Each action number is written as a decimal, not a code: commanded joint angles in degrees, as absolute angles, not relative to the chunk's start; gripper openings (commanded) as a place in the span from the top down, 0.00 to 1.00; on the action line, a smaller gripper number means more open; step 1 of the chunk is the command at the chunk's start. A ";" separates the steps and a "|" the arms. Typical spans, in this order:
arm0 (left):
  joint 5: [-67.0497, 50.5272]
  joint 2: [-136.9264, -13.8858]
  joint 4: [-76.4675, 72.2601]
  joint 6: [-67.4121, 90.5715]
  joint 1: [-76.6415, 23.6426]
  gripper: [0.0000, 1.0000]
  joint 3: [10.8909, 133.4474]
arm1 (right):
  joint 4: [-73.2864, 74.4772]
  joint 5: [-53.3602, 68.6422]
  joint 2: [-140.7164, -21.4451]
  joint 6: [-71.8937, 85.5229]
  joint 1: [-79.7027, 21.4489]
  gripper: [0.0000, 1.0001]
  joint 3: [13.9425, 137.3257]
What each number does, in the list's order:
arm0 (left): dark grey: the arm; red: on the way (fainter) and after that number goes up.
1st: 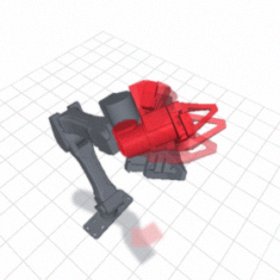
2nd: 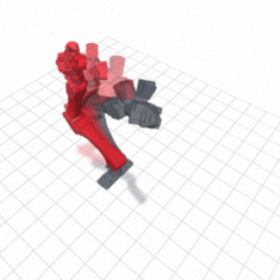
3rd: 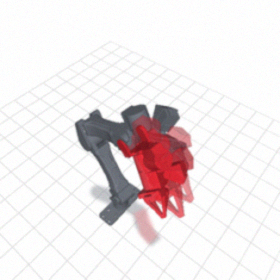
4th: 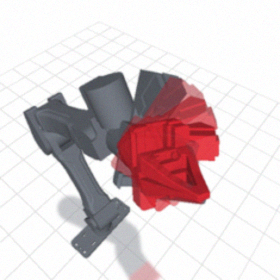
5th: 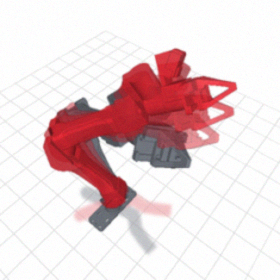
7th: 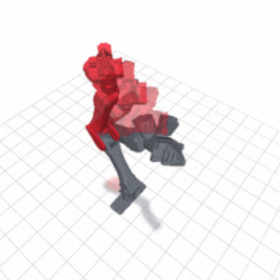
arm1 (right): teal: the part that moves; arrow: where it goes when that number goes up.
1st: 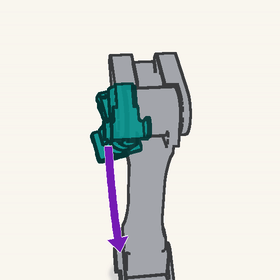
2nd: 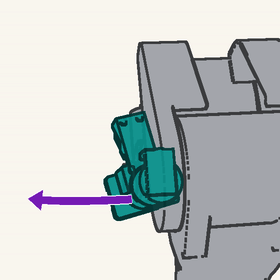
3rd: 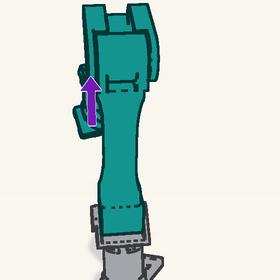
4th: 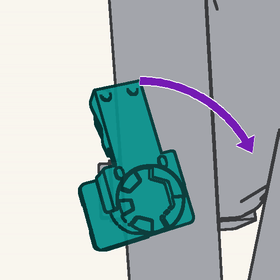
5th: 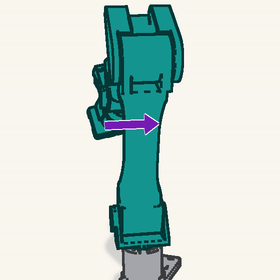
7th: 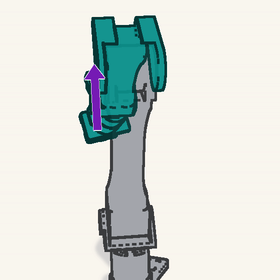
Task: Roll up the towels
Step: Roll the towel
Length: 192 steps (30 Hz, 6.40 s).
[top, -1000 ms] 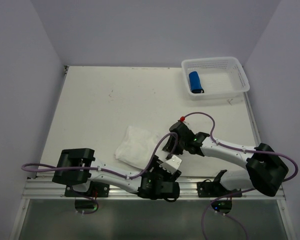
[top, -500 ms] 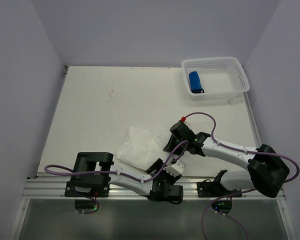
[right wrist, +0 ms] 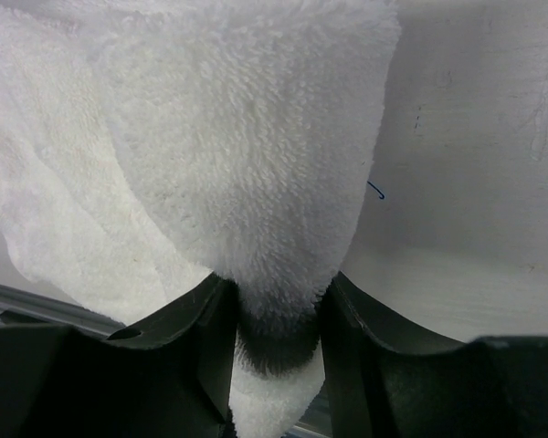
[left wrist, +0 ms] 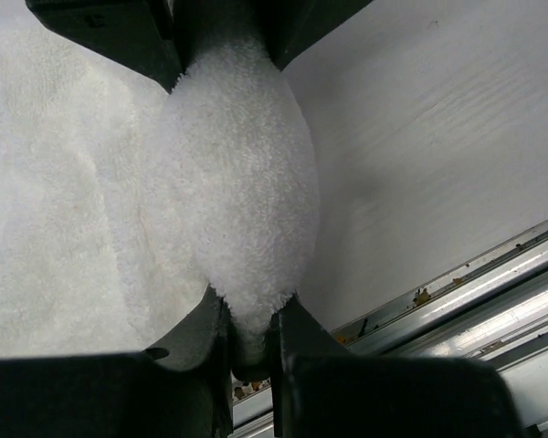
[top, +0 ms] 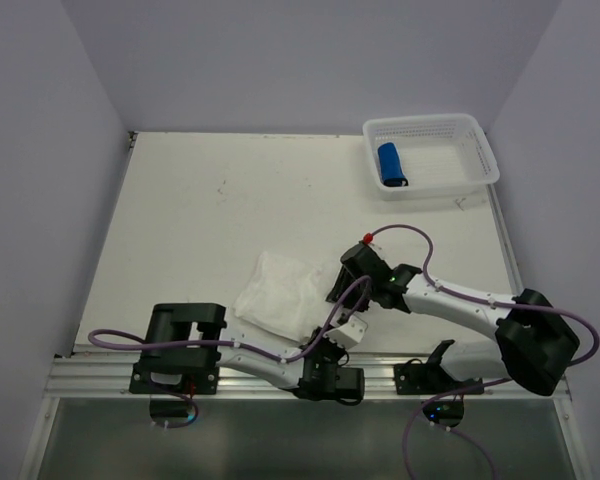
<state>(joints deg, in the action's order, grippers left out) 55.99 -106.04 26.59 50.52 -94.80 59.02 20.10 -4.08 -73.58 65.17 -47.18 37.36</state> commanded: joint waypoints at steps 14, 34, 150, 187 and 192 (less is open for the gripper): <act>51.77 -89.21 11.87 60.03 -94.04 1.00 39.91 | 22.06 -5.19 -80.59 63.55 -42.19 0.33 43.33; 50.10 -81.39 8.00 64.69 -94.13 1.00 32.70 | 24.70 -5.89 -83.85 57.83 -34.10 0.33 47.55; 36.74 -78.66 -21.00 114.26 -96.59 1.00 9.49 | 0.98 16.87 -42.89 56.16 -39.63 0.37 16.79; 24.88 -92.10 -59.84 109.52 -88.24 0.95 0.09 | -8.38 2.74 -74.45 60.03 -52.56 0.47 22.66; 23.82 -92.20 -60.82 105.74 -87.45 0.62 0.09 | 4.64 -2.54 -73.13 57.92 -52.56 0.61 29.08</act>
